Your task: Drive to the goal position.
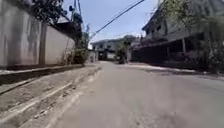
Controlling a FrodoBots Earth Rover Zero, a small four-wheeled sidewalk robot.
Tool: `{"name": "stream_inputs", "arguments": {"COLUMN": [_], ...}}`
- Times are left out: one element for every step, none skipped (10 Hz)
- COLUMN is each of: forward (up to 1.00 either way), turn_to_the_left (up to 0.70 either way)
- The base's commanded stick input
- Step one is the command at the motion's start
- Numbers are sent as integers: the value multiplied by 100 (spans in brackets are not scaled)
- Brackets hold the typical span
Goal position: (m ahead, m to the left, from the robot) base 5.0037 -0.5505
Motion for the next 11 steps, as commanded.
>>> {"name": "stream_inputs", "arguments": {"forward": [100, 100, 100, 100, 100, 100, 100, 100, 100, 100, 100], "turn_to_the_left": [0, 0, 0, 0, 0, 0, 0, 0, 0, 0, -19]}}
